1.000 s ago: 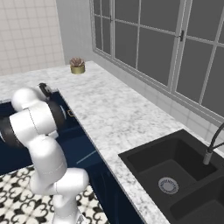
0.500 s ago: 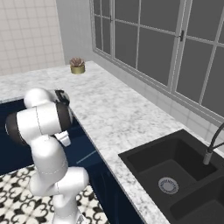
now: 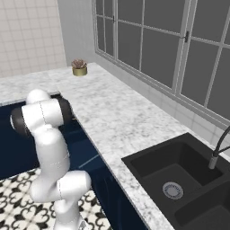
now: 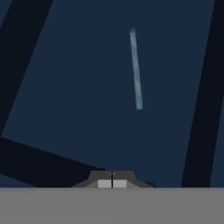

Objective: Take a straw from the drawer in front and place it inside the glass cup on the dining counter.

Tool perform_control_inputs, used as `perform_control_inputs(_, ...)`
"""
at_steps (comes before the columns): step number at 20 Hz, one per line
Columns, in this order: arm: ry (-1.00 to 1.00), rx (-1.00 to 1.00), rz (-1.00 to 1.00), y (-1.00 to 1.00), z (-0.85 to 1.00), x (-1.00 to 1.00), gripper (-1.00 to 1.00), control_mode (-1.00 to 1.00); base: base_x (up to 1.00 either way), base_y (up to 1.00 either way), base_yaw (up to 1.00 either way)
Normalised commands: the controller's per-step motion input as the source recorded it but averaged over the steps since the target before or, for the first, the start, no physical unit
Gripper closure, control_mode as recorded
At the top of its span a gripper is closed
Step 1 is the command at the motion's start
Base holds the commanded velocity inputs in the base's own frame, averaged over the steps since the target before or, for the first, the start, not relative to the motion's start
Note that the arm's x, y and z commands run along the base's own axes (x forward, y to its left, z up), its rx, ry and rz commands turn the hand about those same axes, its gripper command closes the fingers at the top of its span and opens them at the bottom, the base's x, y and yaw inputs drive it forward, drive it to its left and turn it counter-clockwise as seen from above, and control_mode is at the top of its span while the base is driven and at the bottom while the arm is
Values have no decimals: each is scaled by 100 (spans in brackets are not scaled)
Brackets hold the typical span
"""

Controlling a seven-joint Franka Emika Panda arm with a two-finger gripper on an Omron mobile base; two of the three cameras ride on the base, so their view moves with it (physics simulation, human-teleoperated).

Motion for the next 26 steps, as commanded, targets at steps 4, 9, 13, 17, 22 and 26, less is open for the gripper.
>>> perform_control_inputs(4,32,4,0,37,-16,45,100,-100,0,0,0)
perform_control_inputs(9,23,10,3,0,-35,60,100,-100,0,0,0)
perform_control_inputs(13,17,14,6,7,-33,16,100,-100,0,0,0)
perform_control_inputs(17,14,7,3,43,-42,-31,100,-100,0,0,0)
perform_control_inputs(22,3,9,0,81,-35,-100,100,-100,0,0,0)
perform_control_inputs(26,-3,3,-1,100,-17,-100,100,-100,0,0,0)
